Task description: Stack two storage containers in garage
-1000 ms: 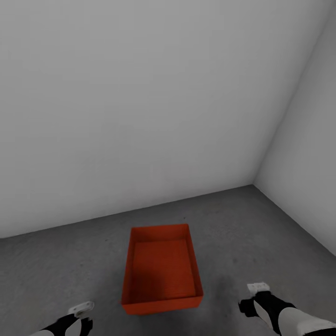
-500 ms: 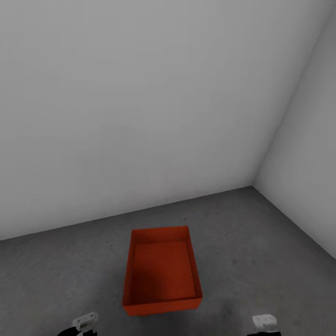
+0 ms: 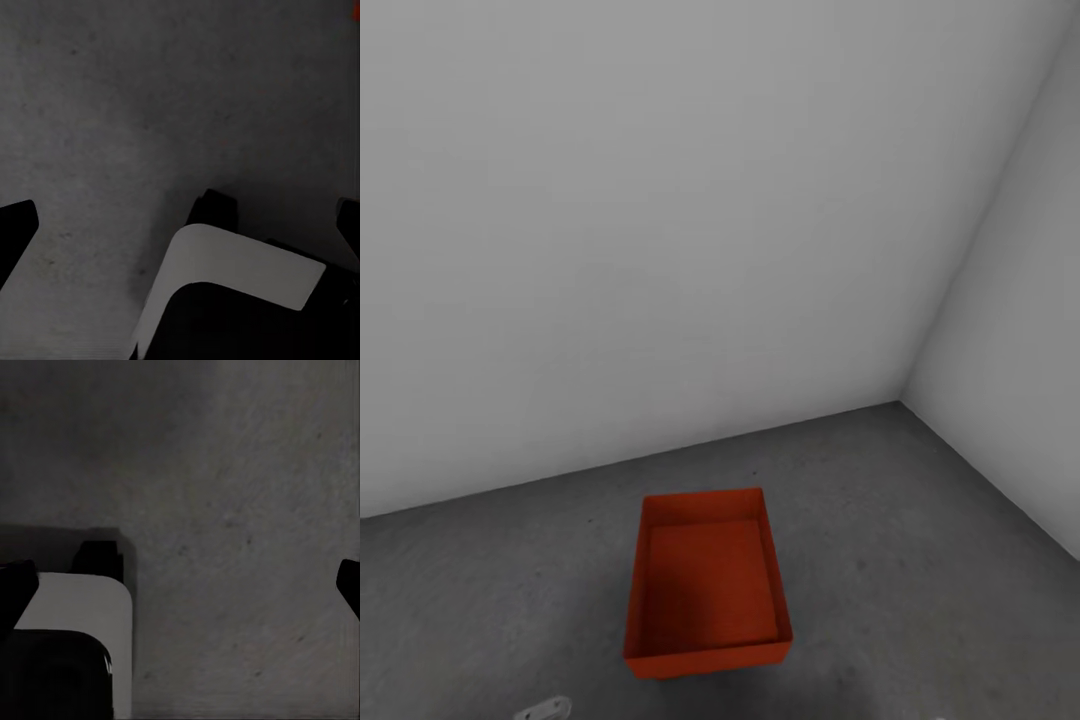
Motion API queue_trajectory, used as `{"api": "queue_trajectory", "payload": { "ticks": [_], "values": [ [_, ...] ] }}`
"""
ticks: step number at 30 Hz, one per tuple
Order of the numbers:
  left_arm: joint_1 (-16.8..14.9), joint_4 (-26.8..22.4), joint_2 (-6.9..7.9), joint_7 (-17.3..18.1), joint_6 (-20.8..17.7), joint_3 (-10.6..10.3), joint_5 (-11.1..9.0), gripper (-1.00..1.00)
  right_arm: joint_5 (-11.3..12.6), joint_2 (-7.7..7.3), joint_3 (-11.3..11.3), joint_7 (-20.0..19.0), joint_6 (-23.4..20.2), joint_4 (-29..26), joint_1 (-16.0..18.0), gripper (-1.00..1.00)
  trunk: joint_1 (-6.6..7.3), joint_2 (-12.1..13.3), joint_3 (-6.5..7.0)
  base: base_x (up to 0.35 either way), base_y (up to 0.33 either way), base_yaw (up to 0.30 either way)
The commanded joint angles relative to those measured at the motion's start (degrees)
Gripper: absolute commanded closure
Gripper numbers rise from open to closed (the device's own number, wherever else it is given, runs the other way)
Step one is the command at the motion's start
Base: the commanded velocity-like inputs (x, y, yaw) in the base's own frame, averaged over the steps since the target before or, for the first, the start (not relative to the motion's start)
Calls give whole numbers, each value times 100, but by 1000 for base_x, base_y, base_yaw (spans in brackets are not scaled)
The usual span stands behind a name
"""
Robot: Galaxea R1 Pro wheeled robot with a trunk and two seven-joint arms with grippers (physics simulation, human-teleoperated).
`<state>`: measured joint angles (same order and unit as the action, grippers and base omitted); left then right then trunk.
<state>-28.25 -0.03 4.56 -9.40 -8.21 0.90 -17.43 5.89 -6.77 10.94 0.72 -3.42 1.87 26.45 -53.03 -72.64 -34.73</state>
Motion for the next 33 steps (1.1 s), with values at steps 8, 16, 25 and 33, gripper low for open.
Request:
{"api": "queue_trajectory", "payload": {
  "ticks": [8,16,25,33],
  "values": [
    [77,2,-137,-17,-21,11,-23,-100,51,24,57,18,53,6,-232,-100,177,320,140,0,0,0],
    [186,3,-203,-17,-16,15,-30,-100,44,26,58,1,52,6,-253,-100,352,641,284,0,0,0],
    [197,3,-209,-11,-27,15,-32,-100,43,26,58,-1,52,6,-254,-100,550,1002,445,0,0,0],
    [203,3,-219,-23,-28,15,-32,-100,43,89,58,-1,57,6,-254,-100,550,1002,445,0,0,0]
  ]
}}
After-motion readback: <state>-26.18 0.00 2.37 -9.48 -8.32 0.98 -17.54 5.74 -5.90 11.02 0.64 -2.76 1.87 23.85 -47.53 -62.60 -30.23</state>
